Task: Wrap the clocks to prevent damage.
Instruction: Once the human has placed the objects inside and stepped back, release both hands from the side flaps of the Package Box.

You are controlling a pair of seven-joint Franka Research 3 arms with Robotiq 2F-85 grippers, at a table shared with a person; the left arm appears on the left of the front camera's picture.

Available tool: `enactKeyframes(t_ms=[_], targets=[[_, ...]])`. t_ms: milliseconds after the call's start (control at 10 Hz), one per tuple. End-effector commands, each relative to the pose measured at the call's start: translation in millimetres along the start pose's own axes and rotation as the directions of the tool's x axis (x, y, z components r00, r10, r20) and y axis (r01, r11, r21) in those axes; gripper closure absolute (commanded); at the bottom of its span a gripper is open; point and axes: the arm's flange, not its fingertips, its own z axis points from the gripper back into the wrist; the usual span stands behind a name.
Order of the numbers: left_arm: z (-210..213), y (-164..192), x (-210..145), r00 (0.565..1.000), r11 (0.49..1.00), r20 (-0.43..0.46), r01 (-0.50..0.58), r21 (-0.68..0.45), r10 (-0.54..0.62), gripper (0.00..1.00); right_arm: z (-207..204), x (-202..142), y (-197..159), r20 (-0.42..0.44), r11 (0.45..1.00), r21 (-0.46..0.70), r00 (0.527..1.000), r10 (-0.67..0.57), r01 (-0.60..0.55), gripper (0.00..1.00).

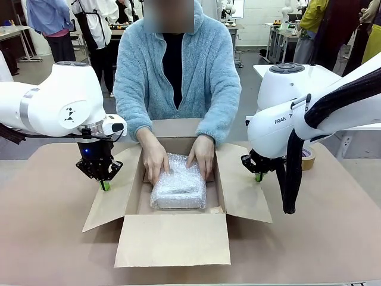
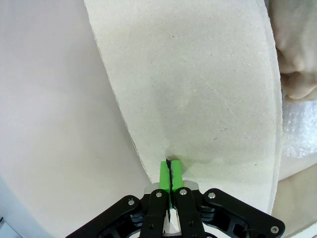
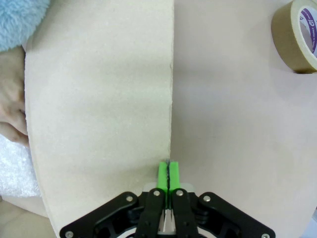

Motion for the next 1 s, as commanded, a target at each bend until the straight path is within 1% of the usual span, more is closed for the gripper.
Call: enactKeyframes(t_ms=[0,800,900], targets=[[2.4,-0.9,-1.2,1.000,1.000,0.008,0.004,0.014,-0.004,1.00,-0.4,-0.3,0.0,0.000,1.000,0.000,1.000,-0.004,0.004,0.99],[2.4,-0.9,-1.2,1.000,1.000,0.008,0.004,0.014,-0.004,1.00,-0.4,-0.3,0.0,0.000,1.000,0.000,1.000,-0.004,0.004,0.99],[0.0,0.0,0.0,1.000,1.000,0.000,0.000,0.000,0.000,1.00,0.0,0.0,0.0,0.000,1.000,0.000,1.000,0.000,0.000,0.99]])
